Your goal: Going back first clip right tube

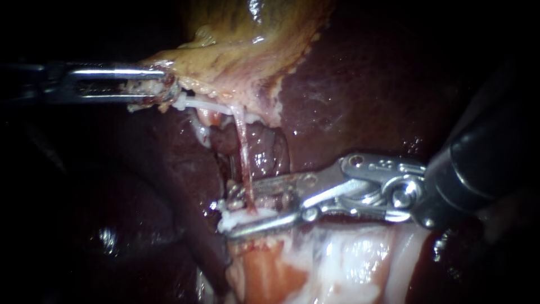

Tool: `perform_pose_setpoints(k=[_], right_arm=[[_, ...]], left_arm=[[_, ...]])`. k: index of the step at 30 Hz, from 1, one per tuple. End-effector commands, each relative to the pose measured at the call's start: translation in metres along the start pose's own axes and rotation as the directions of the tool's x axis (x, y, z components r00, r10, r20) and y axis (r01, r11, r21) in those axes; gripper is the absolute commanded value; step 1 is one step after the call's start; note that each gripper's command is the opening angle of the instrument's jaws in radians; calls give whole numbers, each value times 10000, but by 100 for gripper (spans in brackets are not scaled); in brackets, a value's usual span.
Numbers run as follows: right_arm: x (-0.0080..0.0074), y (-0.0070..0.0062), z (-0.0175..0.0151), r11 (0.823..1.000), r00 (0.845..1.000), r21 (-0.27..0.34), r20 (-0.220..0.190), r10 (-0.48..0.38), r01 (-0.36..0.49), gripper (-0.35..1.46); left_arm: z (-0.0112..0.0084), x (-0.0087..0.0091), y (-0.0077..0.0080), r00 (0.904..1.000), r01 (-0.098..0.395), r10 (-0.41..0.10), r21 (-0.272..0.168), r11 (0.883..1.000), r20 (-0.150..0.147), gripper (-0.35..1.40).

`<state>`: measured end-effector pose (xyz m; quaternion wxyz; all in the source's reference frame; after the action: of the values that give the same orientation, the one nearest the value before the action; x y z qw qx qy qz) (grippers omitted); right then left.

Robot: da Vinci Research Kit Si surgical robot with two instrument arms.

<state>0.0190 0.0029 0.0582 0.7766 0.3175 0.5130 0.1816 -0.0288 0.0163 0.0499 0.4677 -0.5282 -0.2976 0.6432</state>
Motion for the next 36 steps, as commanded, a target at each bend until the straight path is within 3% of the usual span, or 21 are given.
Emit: perform_pose_setpoints(k=[1,3,8,12,15,21,27,36], right_arm=[[2,1,-7,9997,9996,-157,231,-176,180,50],[6,2,-20,9970,9972,-482,463,-580,602,50],[14,-11,-58,9850,9945,-1397,389,-971,1016,50],[10,-28,-89,9655,9826,-1834,481,-1792,1851,50],[4,-34,-105,9502,9727,-2078,583,-2248,2321,50],[0,-31,-124,9366,9596,-2092,716,-2721,2812,50],[2,-31,-129,9339,9573,-2104,734,-2797,2890,50],[2,-29,-130,9369,9558,-1899,730,-2848,2936,50]], left_arm=[[0,0,0,10000,1,-1,1,10000,0,-35],[0,0,0,10000,1,-1,-2,10000,2,-35],[-1,0,0,10000,0,0,-2,10000,2,-35],[-1,0,0,10000,0,0,-4,10000,3,-35],[-1,0,0,10000,0,0,-4,10000,3,-35],[-2,0,0,10000,-2,2,-9,10000,7,-35],[0,0,0,10000,-1,1,-3,10000,2,-35],[33,-16,-13,9997,-234,234,81,9997,-62,-35]])
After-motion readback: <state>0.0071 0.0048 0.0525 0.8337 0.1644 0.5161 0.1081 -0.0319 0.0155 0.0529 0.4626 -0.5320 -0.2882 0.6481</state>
